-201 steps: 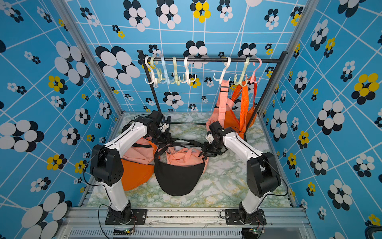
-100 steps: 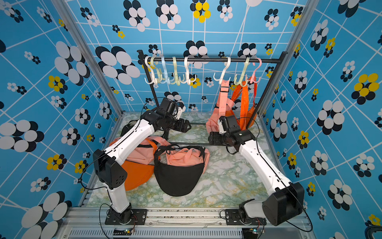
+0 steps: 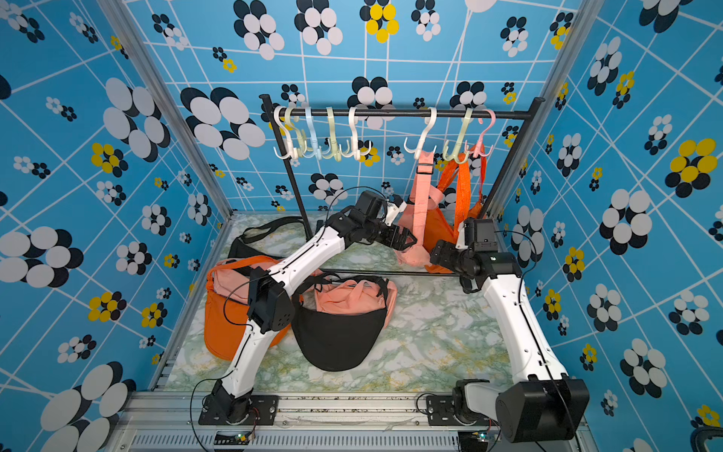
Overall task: Take the bag off the hook
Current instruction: Pick up the bag from the hook.
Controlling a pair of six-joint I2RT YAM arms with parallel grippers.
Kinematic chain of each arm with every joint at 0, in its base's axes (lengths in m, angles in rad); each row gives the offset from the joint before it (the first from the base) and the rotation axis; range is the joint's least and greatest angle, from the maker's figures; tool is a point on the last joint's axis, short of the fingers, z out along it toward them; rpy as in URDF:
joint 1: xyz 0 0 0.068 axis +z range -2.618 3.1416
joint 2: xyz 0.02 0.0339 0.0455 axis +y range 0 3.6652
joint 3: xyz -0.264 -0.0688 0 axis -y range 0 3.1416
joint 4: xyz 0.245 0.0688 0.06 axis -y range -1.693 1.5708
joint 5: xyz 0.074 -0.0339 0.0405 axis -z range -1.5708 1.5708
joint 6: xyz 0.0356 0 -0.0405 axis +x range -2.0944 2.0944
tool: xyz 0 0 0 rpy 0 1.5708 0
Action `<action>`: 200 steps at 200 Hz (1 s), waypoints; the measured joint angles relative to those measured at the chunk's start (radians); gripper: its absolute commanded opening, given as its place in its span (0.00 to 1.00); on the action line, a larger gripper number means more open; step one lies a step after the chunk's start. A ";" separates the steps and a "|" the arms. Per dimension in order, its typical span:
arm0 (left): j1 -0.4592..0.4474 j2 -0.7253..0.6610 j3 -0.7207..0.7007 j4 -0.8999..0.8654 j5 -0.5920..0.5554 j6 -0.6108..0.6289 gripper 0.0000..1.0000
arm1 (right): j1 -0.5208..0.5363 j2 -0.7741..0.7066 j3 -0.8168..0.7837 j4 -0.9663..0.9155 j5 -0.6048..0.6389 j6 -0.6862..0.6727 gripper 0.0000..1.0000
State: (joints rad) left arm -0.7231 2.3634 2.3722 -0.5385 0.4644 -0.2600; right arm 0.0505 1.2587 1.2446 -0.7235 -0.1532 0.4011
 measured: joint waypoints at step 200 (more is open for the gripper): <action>0.246 -0.777 -0.614 0.082 -0.043 -0.043 0.08 | 0.160 0.213 0.287 0.265 -0.149 0.085 0.82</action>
State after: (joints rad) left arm -0.4770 1.5864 1.7584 -0.4568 0.4210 -0.3027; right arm 0.2104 1.4719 1.5318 -0.4583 -0.3019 0.4866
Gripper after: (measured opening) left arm 0.076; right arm 0.776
